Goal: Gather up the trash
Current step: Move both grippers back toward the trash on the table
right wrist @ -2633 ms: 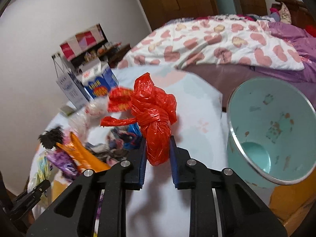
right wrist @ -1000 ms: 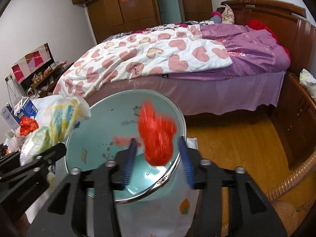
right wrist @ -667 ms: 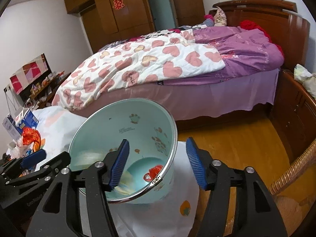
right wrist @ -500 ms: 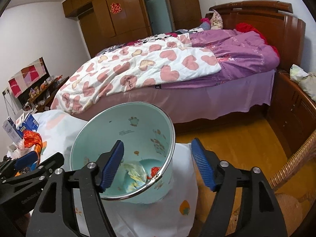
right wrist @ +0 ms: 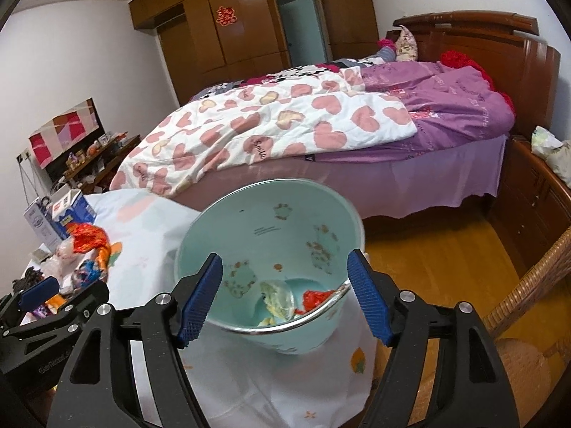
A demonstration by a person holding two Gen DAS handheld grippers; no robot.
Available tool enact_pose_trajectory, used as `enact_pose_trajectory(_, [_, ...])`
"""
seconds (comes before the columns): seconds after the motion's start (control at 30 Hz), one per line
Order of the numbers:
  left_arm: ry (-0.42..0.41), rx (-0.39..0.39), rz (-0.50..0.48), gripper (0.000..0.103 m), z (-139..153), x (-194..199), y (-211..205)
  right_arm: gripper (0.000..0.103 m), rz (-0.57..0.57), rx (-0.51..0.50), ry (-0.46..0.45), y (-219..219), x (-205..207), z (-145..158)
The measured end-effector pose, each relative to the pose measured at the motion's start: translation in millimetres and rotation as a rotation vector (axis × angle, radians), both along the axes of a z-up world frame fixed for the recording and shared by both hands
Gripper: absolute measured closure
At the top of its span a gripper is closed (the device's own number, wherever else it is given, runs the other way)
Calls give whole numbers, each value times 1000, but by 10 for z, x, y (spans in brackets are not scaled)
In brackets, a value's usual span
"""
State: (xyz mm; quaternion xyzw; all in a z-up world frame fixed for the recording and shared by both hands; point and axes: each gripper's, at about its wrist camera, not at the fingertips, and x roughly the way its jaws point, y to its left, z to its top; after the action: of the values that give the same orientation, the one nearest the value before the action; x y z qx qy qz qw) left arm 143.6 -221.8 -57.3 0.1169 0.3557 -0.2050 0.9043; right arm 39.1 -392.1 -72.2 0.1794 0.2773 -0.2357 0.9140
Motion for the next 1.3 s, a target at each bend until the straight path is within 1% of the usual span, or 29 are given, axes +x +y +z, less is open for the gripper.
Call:
enact_pose_trajectory(0.33, [16, -13, 69, 17, 19, 7, 487, 31, 77, -27, -2, 435, 97, 107])
enact_pose_trajectory(0.53, [38, -10, 134, 17, -37, 55, 802, 31, 137, -38, 0, 715, 198, 127])
enact_pose_trajectory(0.73, [53, -4, 190, 17, -97, 97, 1101, 31, 199, -46, 5, 995, 328, 119])
enact_pose_trajectory(1.0, [69, -2, 240, 17, -155, 145, 1392, 31, 276, -49, 19, 1354, 474, 71])
enact_pose_trajectory(1.3, [90, -1, 295, 17, -226, 217, 1689, 31, 331, -51, 23, 1625, 610, 43])
